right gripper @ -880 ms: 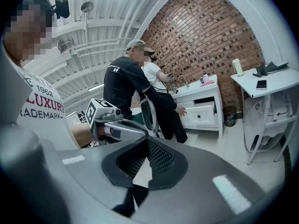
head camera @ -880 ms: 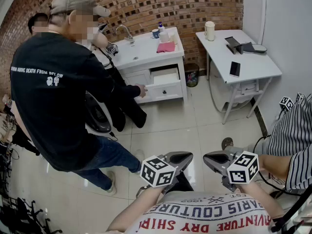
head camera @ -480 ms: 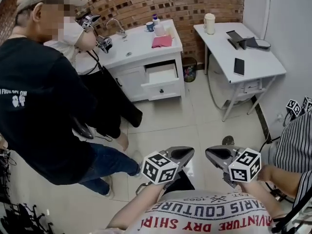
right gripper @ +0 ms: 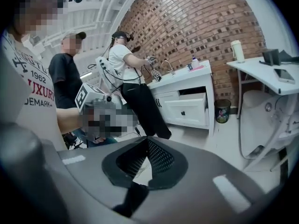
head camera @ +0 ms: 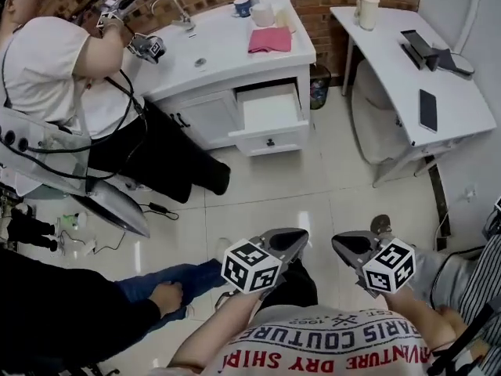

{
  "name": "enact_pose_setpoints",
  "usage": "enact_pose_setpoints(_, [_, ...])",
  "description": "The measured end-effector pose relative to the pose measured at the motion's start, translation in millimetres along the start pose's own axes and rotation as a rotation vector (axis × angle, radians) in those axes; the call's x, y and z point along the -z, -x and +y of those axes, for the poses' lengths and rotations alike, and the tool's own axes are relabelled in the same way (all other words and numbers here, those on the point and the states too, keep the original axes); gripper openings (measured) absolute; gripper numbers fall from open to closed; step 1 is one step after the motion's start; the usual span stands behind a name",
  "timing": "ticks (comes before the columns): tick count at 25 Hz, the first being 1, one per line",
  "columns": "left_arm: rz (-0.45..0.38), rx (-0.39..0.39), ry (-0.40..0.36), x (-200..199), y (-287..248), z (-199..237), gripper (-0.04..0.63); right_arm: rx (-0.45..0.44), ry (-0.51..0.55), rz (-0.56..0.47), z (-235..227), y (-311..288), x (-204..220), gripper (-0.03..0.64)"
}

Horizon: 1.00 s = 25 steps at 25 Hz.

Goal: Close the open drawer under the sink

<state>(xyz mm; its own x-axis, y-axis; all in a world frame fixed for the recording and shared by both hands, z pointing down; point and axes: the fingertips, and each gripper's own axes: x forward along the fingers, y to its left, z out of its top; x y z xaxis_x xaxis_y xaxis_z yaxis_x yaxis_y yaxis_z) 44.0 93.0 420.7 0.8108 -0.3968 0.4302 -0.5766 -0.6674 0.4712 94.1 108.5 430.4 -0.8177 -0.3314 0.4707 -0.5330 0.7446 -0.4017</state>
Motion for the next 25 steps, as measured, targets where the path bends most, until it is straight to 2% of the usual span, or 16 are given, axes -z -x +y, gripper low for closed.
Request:
enact_pose_setpoints(5, [0.003,-0.004,0.051,-16.9,-13.1,79.7,-0.018,0.020,-0.026,0.035,-65.6,-67.0,-19.3,0.006])
enact_pose_setpoints(14, [0.005,-0.020,0.135,-53.8,-16.1,192.9,-0.018,0.150,-0.114,0.071,-201.0,-187.9,-66.6,0.006])
enact_pose_setpoints(19, [-0.008,-0.013,0.174,-74.8,-10.7,233.6,-0.018,0.205,-0.136,0.093,-253.7,-246.1,-79.4,0.006])
enact_pose_setpoints(25, [0.026,-0.002,0.209,-69.5,-9.8,255.4,-0.018,0.243,-0.190,0.126,-294.0,-285.1,-73.0,0.006])
